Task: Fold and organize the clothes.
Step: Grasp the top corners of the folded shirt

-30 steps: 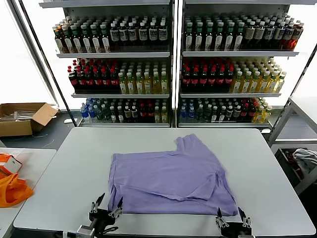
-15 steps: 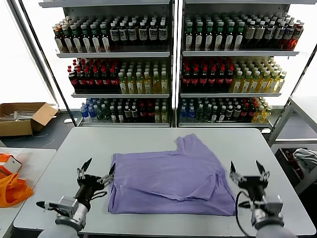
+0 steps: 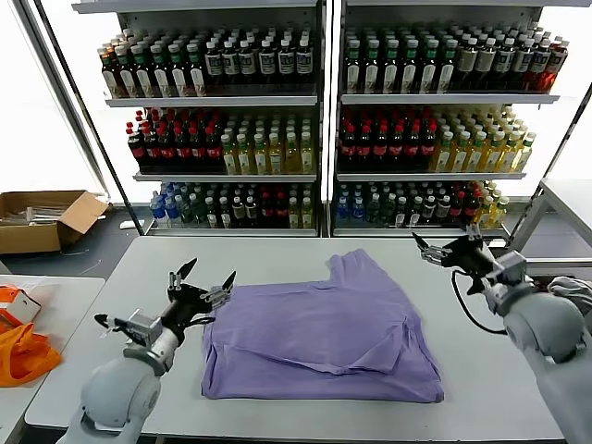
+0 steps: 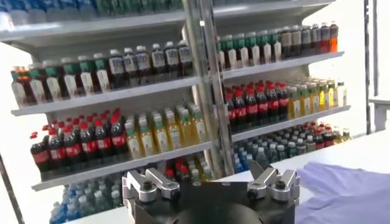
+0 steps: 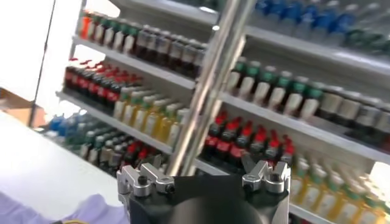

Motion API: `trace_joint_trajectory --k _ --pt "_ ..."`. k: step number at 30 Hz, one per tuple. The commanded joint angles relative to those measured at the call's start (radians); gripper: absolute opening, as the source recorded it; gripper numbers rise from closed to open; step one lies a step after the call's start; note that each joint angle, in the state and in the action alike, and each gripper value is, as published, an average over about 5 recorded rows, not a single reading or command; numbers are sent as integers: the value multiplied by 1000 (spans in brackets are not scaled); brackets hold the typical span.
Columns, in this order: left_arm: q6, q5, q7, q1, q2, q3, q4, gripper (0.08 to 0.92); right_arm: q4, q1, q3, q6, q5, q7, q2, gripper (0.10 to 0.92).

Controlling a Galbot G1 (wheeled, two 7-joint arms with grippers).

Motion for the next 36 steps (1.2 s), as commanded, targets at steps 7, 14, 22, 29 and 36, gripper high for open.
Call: trace_joint_trajectory --k 7,14,22,29,36 --pt "114 -184 -34 -307 -11 136 363 822 -433 304 -233 -125 63 -36 211 823" --pt "114 -198 -44 -354 -69 142 435 823 -484 317 -254 -160 58 -13 317 823" --pt "114 -194 -52 -358 -82 138 457 823 -524 308 -237 -166 37 12 367 823" --pt "114 -183 -53 -339 -81 141 463 823 -580 304 -192 -153 12 11 408 823" --pt "114 -173 -54 -316 -73 147 453 822 -623 300 -152 -145 -2 9 438 823"
